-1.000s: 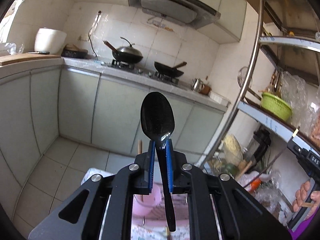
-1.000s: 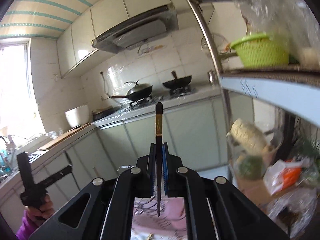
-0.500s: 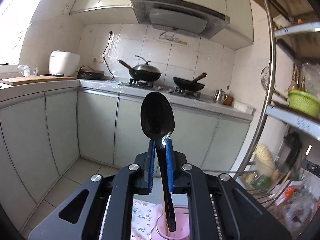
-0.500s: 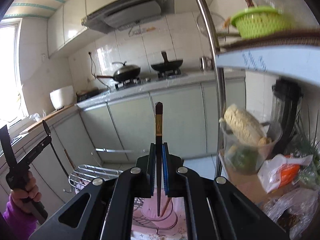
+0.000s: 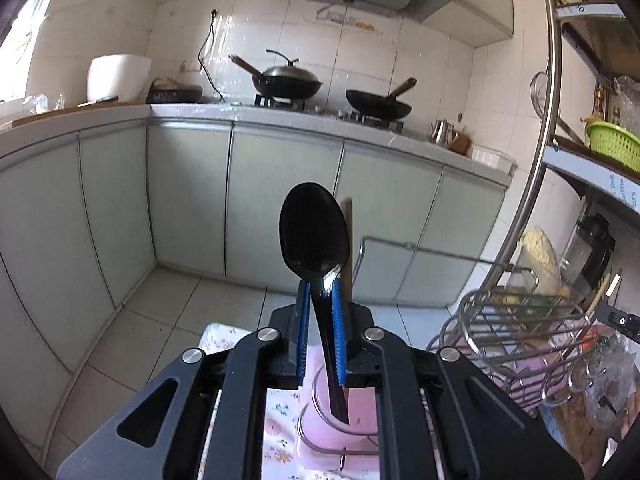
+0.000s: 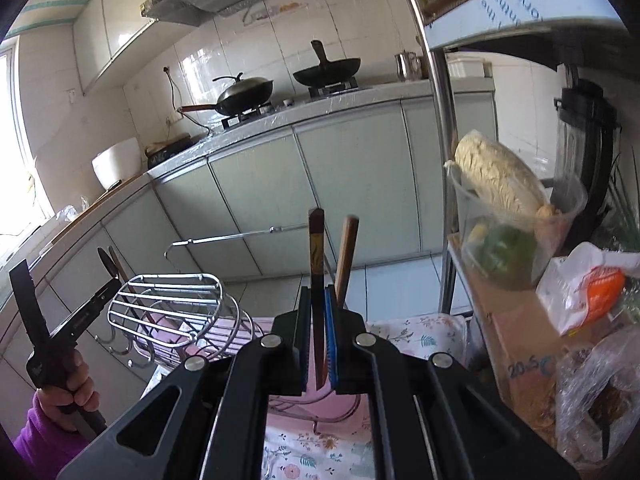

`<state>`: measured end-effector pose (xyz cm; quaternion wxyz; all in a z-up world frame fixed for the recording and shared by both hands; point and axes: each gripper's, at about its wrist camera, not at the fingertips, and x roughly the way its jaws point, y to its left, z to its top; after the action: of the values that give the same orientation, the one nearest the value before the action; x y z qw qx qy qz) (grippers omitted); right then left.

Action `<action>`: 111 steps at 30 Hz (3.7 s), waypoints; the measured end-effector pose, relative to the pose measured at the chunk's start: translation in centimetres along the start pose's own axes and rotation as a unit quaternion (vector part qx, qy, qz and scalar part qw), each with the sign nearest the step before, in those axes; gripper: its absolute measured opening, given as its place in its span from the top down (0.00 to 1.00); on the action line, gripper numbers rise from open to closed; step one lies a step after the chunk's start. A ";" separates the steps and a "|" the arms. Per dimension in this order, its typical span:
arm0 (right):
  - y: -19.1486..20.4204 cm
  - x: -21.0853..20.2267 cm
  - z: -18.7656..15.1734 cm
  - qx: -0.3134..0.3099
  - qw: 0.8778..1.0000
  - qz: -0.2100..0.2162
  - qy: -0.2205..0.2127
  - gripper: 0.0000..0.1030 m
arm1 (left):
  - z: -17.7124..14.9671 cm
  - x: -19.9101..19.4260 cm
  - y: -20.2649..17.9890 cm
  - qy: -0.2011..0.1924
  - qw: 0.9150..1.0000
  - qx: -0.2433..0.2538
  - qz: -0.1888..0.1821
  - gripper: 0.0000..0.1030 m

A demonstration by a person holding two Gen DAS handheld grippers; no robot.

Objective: Organize utensils
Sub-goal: 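Lower the spoon and chopstick into the pink cups and open both tools, then return both tools to the cloth and grasp a dark chopstick with the left tool, then grasp a thin dark utensil with the right tool while the left tool holds its chopstick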

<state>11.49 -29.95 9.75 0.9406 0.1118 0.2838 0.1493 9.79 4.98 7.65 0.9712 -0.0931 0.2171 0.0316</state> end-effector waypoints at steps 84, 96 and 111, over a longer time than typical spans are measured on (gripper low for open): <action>0.2 4.9 -19.0 0.143 0.942 0.116 0.280 0.69 | -19.4 -0.7 3.0 0.401 0.916 0.030 -0.001 0.95; 0.1 6.3 -21.4 0.141 0.922 0.097 0.348 0.69 | -19.0 -1.0 3.7 0.395 0.918 0.009 -0.024 0.95; -0.1 9.1 -22.6 0.184 0.902 0.144 0.363 0.93 | -19.2 -0.9 3.6 0.394 0.919 0.007 -0.030 0.95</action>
<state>5.95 -24.08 -13.23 0.7034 0.2601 0.6090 0.2583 0.61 4.81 -9.59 0.8085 -0.0974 0.5791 -0.0383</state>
